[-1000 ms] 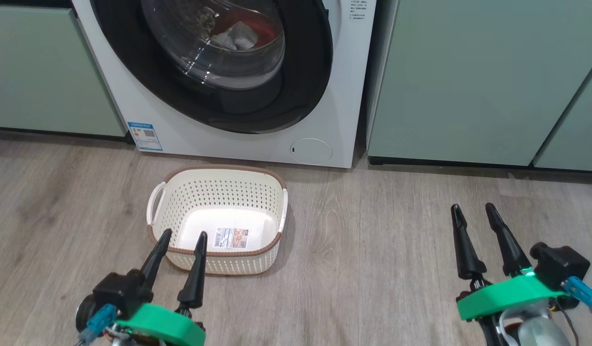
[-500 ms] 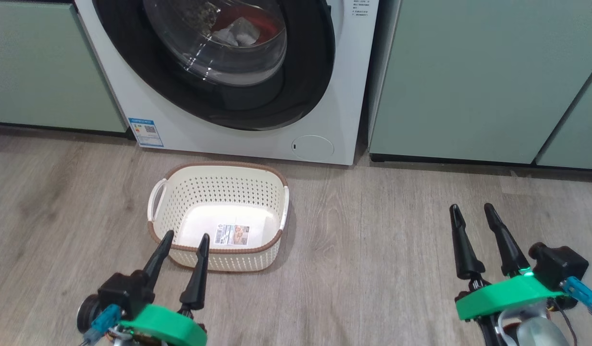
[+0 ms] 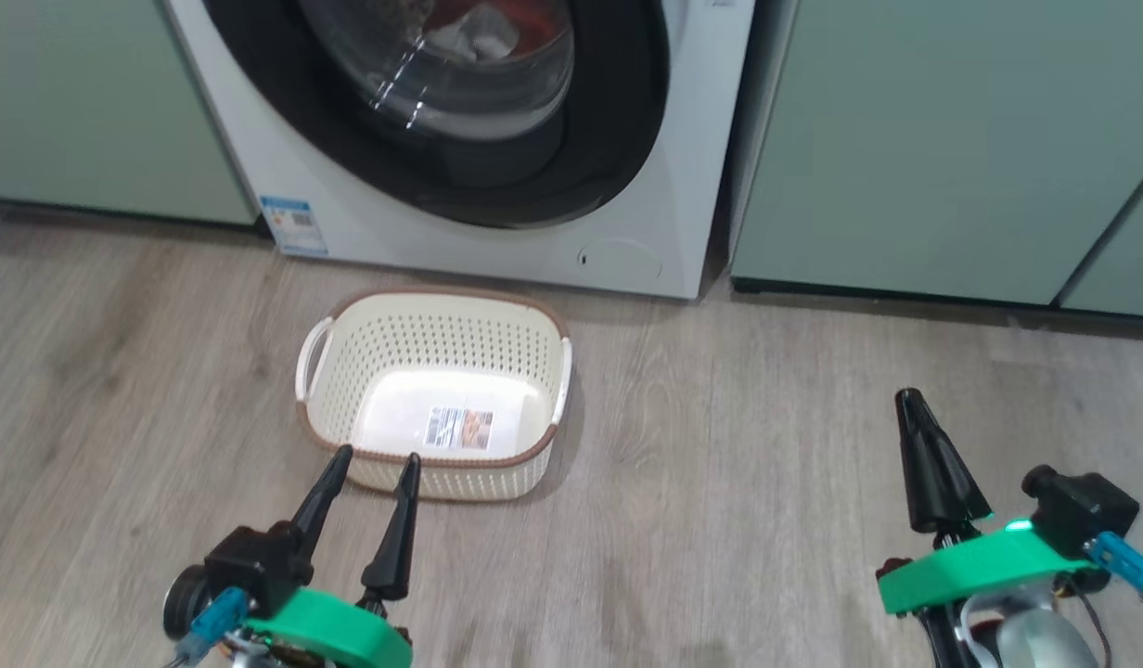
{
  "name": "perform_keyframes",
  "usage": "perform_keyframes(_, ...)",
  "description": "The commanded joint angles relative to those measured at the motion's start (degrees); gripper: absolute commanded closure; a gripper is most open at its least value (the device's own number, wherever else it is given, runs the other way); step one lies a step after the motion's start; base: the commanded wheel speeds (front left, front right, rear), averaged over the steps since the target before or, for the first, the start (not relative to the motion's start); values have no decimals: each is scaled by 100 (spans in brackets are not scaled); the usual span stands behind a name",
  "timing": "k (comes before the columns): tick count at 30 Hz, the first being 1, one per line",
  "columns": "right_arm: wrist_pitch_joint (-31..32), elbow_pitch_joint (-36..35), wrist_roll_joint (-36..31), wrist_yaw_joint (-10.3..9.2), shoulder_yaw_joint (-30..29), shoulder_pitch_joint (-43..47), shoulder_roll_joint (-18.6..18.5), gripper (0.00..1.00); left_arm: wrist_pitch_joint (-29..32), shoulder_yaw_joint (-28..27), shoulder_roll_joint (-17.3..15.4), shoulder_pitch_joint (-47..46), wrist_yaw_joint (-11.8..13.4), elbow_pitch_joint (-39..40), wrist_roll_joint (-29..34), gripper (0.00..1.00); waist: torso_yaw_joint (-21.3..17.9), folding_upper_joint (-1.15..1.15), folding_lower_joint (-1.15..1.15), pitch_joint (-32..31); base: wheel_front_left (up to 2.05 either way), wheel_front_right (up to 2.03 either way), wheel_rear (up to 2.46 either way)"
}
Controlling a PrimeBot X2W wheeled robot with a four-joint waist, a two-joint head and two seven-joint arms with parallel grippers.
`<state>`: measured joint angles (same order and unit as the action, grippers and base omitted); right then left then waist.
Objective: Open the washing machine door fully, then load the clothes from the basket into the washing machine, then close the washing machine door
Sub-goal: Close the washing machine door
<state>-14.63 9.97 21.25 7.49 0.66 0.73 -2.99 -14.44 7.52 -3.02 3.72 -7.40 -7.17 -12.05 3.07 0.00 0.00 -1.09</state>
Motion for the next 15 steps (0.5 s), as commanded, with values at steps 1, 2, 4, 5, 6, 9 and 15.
perform_keyframes(1,-37,-274,-30,0,231,-303,-142,100,-56,-129,14,-302,17,230,-43,0,130,0,0,178,0,0,0)
perform_keyframes(2,-37,-329,-66,0,319,-360,-209,100,-56,-110,14,-330,24,256,-55,0,184,0,0,301,0,0,0)
perform_keyframes(4,-37,-388,-95,0,435,-440,-293,100,-56,-88,14,-384,29,285,-77,0,251,0,0,434,0,0,0)
perform_keyframes(5,-37,-441,-129,0,572,-547,-402,100,-56,-70,14,-452,39,308,-106,0,318,0,0,568,0,0,0)
perform_keyframes(6,-37,-533,-187,0,817,-829,-643,100,-56,-11,14,-625,49,325,-110,0,470,0,0,909,0,0,0)
perform_keyframes(9,-37,-513,-202,0,1114,-1220,-913,100,-56,47,14,-822,57,344,-132,0,600,0,0,1224,0,0,0)
perform_keyframes(15,-18,-213,-18,0,1995,-2730,-1706,100,-56,207,14,-1219,131,425,-351,0,941,0,0,1970,0,0,0)
